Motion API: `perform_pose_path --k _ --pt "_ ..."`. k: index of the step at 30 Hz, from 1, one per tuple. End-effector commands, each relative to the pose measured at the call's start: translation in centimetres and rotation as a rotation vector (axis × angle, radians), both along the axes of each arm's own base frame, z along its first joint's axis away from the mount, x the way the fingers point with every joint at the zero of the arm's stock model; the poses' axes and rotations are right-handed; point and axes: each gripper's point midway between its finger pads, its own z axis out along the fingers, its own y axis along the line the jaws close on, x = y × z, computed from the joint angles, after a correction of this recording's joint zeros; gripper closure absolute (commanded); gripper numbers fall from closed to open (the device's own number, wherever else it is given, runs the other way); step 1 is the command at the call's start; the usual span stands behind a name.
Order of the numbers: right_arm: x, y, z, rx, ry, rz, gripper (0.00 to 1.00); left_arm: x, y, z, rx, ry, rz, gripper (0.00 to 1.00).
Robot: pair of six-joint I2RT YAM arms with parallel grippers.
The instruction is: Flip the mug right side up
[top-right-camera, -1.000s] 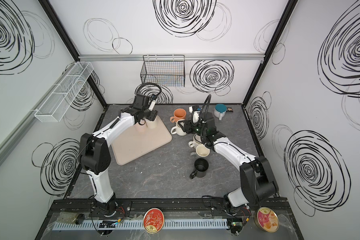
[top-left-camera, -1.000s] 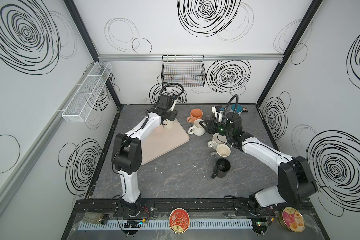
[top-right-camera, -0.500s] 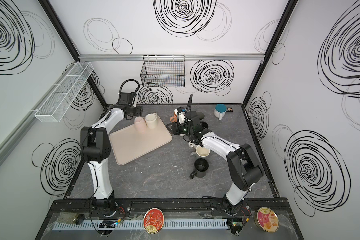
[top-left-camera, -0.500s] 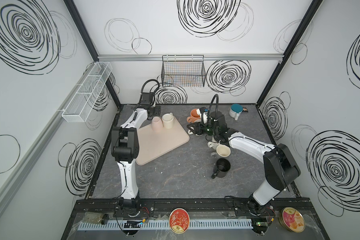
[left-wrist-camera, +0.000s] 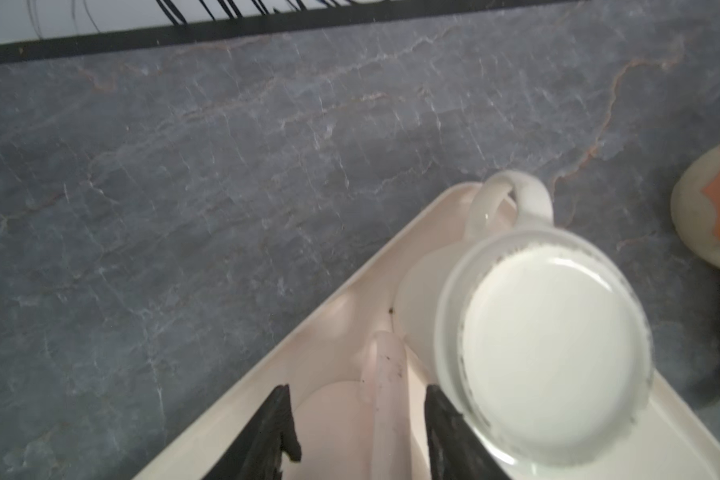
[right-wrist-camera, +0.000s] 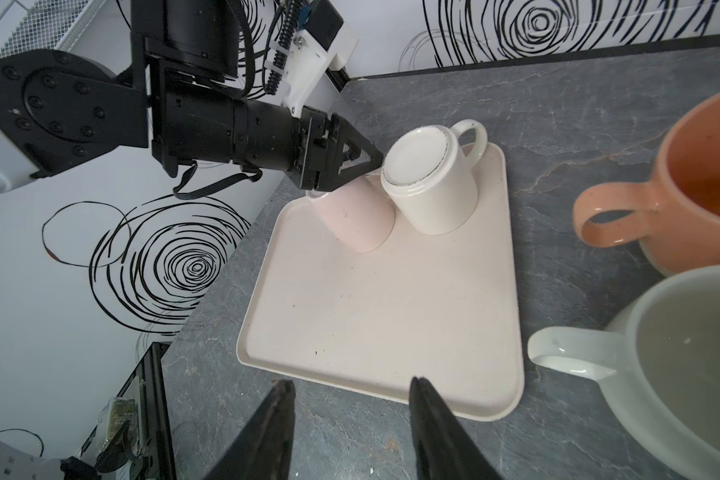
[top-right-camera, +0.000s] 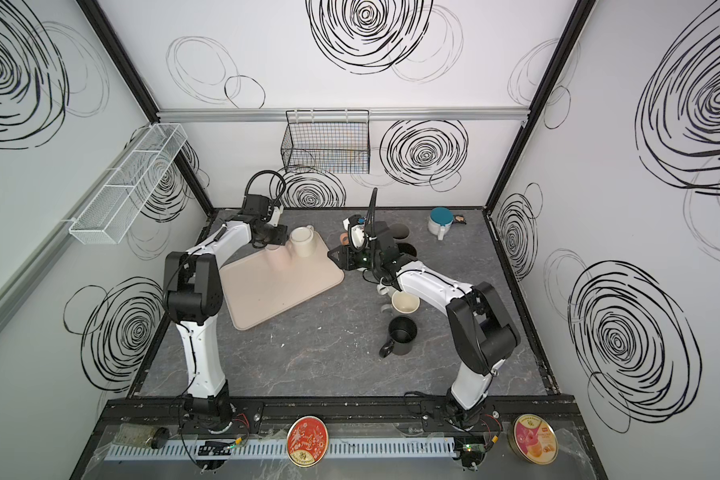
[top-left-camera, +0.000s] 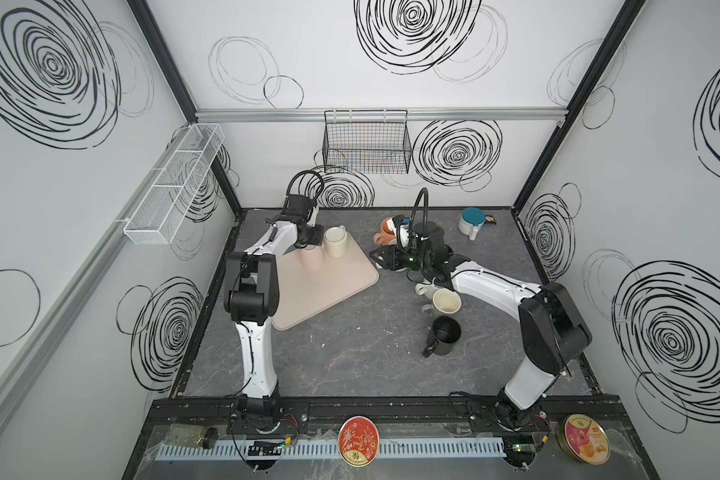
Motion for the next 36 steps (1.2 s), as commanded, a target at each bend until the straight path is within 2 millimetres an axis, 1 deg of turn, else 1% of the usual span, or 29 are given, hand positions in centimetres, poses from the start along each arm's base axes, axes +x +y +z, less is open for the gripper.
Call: perform_pose_path --k 1,7,10,12,16,19,22,24,27,29,31,34,36 --pt "-0.2 1.1 0.7 0.014 0.003 0.032 0.51 -2.6 -0.8 1.4 -0.028 0.031 -0.014 0.5" --pt "-0.5 1.8 0.2 0.017 0.02 0.052 0.51 -6.3 -2.9 1.6 -0.015 0.078 -0.108 0.56" --pt "-0.4 2.2 -0.4 0.014 0.032 0.063 0.51 -8.0 -4.8 1.7 0.004 0.113 -0.191 0.57" --pt "0.0 2.5 -1.1 0.009 0.044 0.063 0.51 -9.1 -6.1 2.0 0.017 0.129 -0.248 0.57" --pt "1.1 3.2 -2.7 -0.007 0.062 0.058 0.51 -10.3 -7.5 3.1 0.052 0.115 -0.299 0.52" --pt "2.3 4.0 -4.0 -0.02 0.077 0.056 0.52 -10.5 -7.3 4.9 0.068 0.059 -0.274 0.5" --pt "3.5 5.2 -5.1 -0.028 0.084 0.066 0.53 -10.8 -6.2 6.9 0.052 -0.008 -0.213 0.48" --pt "4.1 6.2 -5.6 -0.032 0.084 0.08 0.53 -11.3 -5.4 8.1 0.022 -0.054 -0.166 0.47" --pt "4.7 8.3 -6.0 -0.039 0.06 0.123 0.54 -12.5 -4.3 9.4 -0.053 -0.128 -0.101 0.47" --pt "4.9 10.2 -6.1 -0.05 0.021 0.17 0.54 -13.5 -3.5 9.6 -0.101 -0.167 -0.052 0.48" --pt "5.3 11.8 -6.3 -0.075 -0.029 0.198 0.54 -14.7 -2.9 9.4 -0.13 -0.189 -0.018 0.49" --pt "6.1 13.8 -6.7 -0.083 -0.066 0.231 0.54 -16.5 -2.2 8.4 -0.157 -0.196 0.02 0.5" --pt "6.7 15.0 -6.9 -0.067 -0.068 0.252 0.54 -17.5 -2.1 7.7 -0.176 -0.194 0.029 0.51"
